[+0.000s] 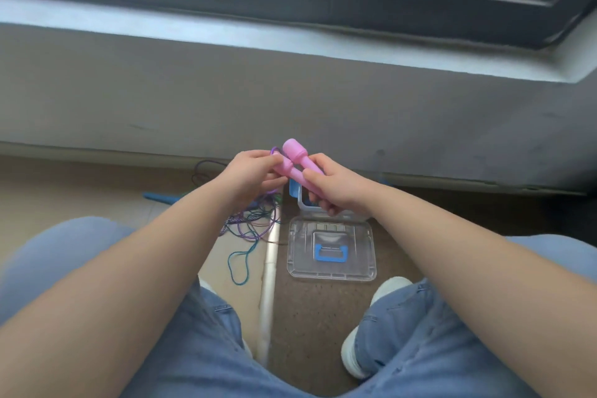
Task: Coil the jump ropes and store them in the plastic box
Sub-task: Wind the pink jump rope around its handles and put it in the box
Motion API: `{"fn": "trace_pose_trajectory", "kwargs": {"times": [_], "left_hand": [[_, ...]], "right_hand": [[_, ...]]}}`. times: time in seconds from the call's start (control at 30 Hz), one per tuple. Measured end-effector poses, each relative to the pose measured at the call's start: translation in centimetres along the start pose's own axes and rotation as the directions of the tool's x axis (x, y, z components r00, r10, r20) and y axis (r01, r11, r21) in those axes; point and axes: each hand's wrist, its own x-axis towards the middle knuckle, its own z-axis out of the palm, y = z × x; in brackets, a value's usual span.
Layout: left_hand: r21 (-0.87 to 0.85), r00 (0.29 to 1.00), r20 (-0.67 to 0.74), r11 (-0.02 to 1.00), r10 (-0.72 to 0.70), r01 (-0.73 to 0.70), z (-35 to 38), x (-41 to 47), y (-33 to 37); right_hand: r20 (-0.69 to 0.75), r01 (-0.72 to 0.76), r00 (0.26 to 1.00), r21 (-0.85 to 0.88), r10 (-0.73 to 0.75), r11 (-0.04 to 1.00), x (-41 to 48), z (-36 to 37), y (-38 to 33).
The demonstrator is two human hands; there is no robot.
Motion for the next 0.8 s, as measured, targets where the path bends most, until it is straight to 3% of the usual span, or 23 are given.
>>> {"fn": "trace_pose_trajectory", "kwargs": {"times": [0.1,0.17,0.3,0.4,0.57,0.7,0.73,0.8], "left_hand": [[0.126,0.997,0.073,0.992,-0.033,0.024,0.0,-0.7,1.7],[0.327,0.997,0.069,0.945,-0.033,0.008,-0.1,-0.6,3.4],[0.758,0.965,0.013,0.627,0.261,-0.18,-0.3,1.2,4.5],[0.709,0.928,0.169,0.613,0.332,-0.348,0.8,2.4,3.0],[0.435,0.921,0.279,0.82,0.271,-0.373,5.0,3.3,0.3],[0.474,0.951,0.305,0.859,0.044,-0.191,7.2,4.1,-2.6],[0.569,0.953,0.304,0.799,0.015,-0.194,7.4,4.3,-3.1],[0.776,0.944,0.328,0.562,0.027,-0.286,7.7,4.6,-3.5]], "right_hand": [[0.005,0.017,1.0,-0.02,-0.017,1.0,-1.0,-1.6,-0.4],[0.018,0.033,0.999,0.026,-0.034,0.999,-1.7,-2.7,-0.6],[0.085,0.008,0.996,0.239,-0.029,0.971,-2.6,-4.9,-1.0],[0.163,-0.046,0.987,0.33,-0.008,0.943,-2.5,-6.0,-0.7],[0.252,-0.102,0.968,0.423,-0.009,0.9,-2.0,-6.2,1.3],[0.064,-0.044,0.998,0.441,0.018,0.896,-0.8,-5.7,2.2],[-0.033,-0.009,0.999,0.377,0.023,0.926,-0.2,-5.7,2.2],[-0.225,0.049,0.973,-0.006,-0.049,0.999,1.1,-5.6,2.6]]}}
